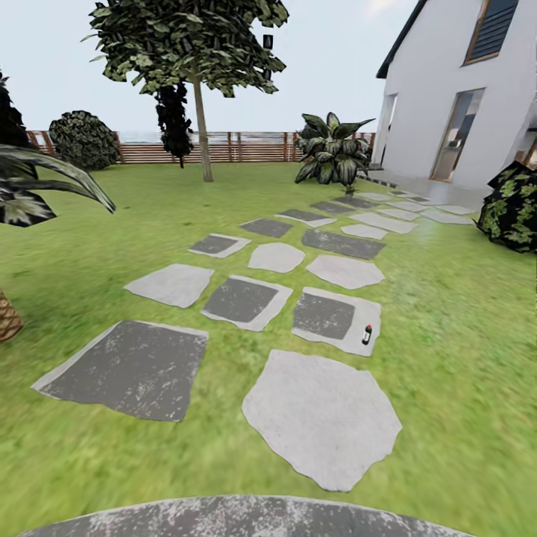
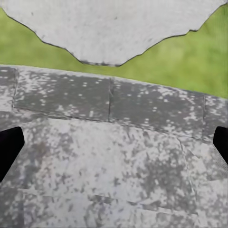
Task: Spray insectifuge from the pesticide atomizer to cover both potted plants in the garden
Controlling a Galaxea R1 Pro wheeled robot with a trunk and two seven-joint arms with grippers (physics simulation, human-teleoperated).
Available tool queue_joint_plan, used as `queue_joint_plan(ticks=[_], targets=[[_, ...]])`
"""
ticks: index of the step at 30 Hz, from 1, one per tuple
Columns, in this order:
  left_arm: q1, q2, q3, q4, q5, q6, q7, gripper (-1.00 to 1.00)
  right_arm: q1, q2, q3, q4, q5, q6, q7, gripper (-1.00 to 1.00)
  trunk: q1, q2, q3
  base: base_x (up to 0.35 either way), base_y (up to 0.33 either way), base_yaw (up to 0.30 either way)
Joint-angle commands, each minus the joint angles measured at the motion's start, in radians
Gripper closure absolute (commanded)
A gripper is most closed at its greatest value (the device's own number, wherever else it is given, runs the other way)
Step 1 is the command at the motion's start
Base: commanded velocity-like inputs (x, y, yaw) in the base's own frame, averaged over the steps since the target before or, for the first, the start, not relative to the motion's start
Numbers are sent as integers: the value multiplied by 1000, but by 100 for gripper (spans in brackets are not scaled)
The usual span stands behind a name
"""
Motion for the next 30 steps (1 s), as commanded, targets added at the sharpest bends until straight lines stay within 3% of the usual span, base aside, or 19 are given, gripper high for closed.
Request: queue_joint_plan(ticks=[1,12,30], targets=[[0,0,-1,1,-3,-3,-1,-100,0,0,0,1,0,-3,1,-100,0,0,-1,339,90,-42],[0,0,-1,1,-3,-3,-1,-100,0,0,3,1,1,-3,1,-100,0,0,-1,329,129,-22],[0,0,-1,1,-3,-3,-1,-100,0,0,3,1,2,-3,1,-100,0,0,-1,315,156,-257]])
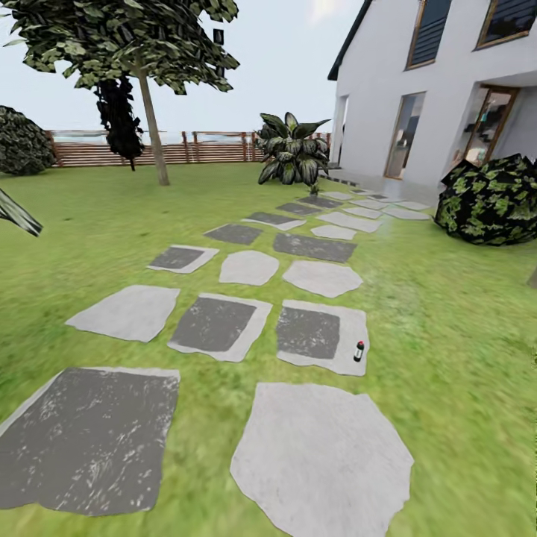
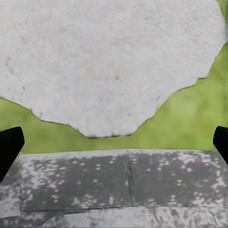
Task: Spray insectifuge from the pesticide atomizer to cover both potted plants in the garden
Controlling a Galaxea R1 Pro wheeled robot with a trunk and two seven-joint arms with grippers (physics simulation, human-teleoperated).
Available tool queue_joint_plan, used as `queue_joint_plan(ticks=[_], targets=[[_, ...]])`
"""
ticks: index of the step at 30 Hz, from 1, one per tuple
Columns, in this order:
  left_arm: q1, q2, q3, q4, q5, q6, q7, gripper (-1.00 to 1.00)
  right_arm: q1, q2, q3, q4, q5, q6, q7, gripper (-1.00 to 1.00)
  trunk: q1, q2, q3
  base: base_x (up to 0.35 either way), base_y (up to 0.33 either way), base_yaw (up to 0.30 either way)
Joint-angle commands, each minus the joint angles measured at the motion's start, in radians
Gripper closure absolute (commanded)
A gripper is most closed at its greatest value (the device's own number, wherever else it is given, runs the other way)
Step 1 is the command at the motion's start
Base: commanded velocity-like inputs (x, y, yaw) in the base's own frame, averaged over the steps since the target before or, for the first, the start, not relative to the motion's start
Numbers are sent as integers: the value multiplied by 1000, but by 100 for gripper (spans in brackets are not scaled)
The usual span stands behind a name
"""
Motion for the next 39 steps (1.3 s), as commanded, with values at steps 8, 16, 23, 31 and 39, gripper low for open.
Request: queue_joint_plan(ticks=[8,16,23,31,39], targets=[[0,1,-1,1,-3,-3,-1,-100,-1,0,1,2,1,-2,1,-100,0,0,-1,313,158,-273],[0,2,-1,1,-3,-3,-1,-100,-1,0,1,2,1,-3,1,-100,0,0,-1,312,159,-273],[0,2,-1,1,-3,-3,-1,-100,-1,0,1,2,1,-3,1,-100,0,0,-1,311,160,-273],[0,2,-1,1,-3,-3,-1,-100,-1,0,1,2,1,-3,1,-100,0,0,-1,307,167,-273],[0,0,-1,1,-3,-3,-1,-100,-1,0,1,1,0,-3,1,-100,0,0,-1,278,214,-273]])
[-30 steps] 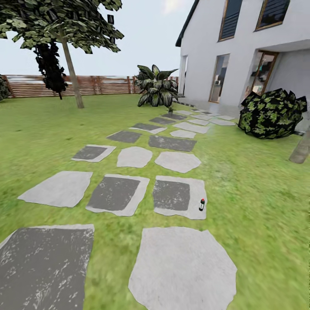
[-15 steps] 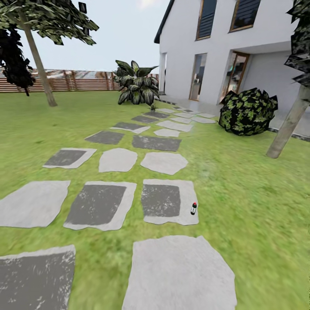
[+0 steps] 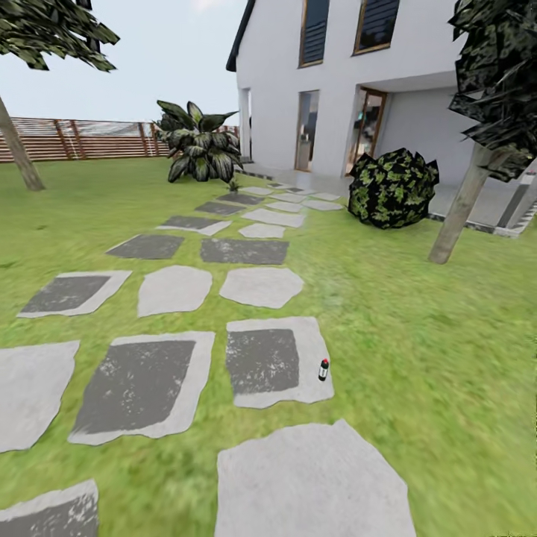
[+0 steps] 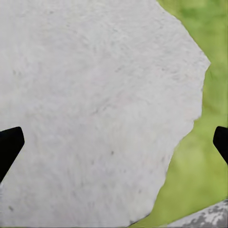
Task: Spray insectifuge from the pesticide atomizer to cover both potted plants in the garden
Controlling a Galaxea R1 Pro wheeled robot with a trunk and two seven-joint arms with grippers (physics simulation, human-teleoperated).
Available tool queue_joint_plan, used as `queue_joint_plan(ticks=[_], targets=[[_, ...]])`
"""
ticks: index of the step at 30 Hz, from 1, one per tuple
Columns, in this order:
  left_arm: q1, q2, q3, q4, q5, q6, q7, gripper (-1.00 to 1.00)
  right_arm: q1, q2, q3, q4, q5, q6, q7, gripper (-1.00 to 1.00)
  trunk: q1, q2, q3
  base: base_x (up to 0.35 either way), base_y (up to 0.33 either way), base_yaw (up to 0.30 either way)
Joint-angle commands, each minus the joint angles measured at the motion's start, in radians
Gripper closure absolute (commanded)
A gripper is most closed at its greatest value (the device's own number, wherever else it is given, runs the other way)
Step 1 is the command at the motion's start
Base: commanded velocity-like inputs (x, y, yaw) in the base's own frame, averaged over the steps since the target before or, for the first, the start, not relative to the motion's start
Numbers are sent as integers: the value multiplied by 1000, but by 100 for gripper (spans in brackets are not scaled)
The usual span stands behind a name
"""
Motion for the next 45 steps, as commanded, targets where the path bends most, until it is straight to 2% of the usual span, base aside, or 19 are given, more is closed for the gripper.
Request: queue_joint_plan(ticks=[1,45], targets=[[0,1,-1,1,-3,-3,-1,-100,-1,0,0,1,1,-3,1,-100,0,0,-1,265,225,-273],[0,0,-1,0,-3,-3,-1,-100,-1,0,-1,1,-1,-3,1,-100,0,0,-1,264,225,-273]])
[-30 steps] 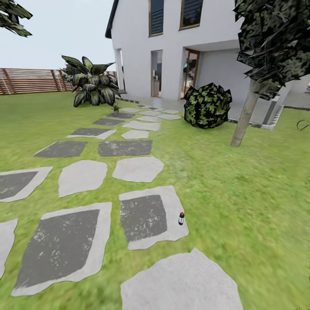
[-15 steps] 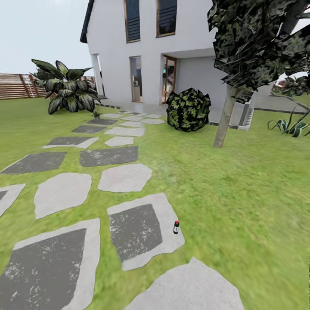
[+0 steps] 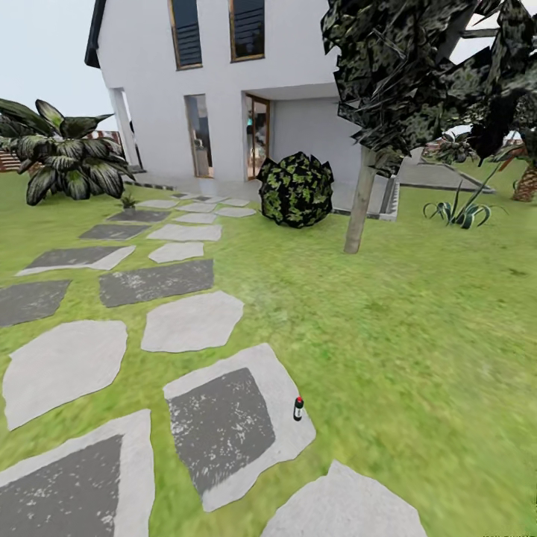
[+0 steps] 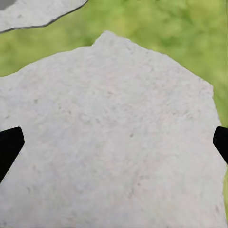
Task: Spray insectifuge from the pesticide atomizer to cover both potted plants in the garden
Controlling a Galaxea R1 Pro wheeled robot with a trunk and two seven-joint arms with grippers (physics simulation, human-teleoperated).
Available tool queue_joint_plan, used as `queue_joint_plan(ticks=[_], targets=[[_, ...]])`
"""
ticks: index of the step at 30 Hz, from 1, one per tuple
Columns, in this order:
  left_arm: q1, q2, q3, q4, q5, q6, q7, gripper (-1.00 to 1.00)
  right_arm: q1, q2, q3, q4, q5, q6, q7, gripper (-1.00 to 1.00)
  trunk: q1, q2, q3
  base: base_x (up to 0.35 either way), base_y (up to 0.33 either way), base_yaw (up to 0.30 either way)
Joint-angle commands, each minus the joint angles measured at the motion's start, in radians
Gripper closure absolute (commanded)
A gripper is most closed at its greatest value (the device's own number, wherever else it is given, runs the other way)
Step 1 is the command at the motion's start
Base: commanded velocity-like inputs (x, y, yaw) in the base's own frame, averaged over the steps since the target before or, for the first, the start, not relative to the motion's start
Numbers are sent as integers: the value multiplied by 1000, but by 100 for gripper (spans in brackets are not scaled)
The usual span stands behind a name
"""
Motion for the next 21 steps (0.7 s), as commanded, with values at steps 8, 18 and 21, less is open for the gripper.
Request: queue_joint_plan(ticks=[8,18,21], targets=[[0,0,-2,0,-4,-3,-1,-100,-1,0,0,1,0,-3,1,-100,0,0,-1,75,62,-273],[0,-1,-2,0,-4,-3,-2,-100,-1,0,0,1,0,-3,1,-100,0,0,-1,2,2,-273],[0,-1,-2,0,-4,-3,-2,-100,-1,0,0,1,0,-3,0,-100,0,0,-1,0,0,-273]])
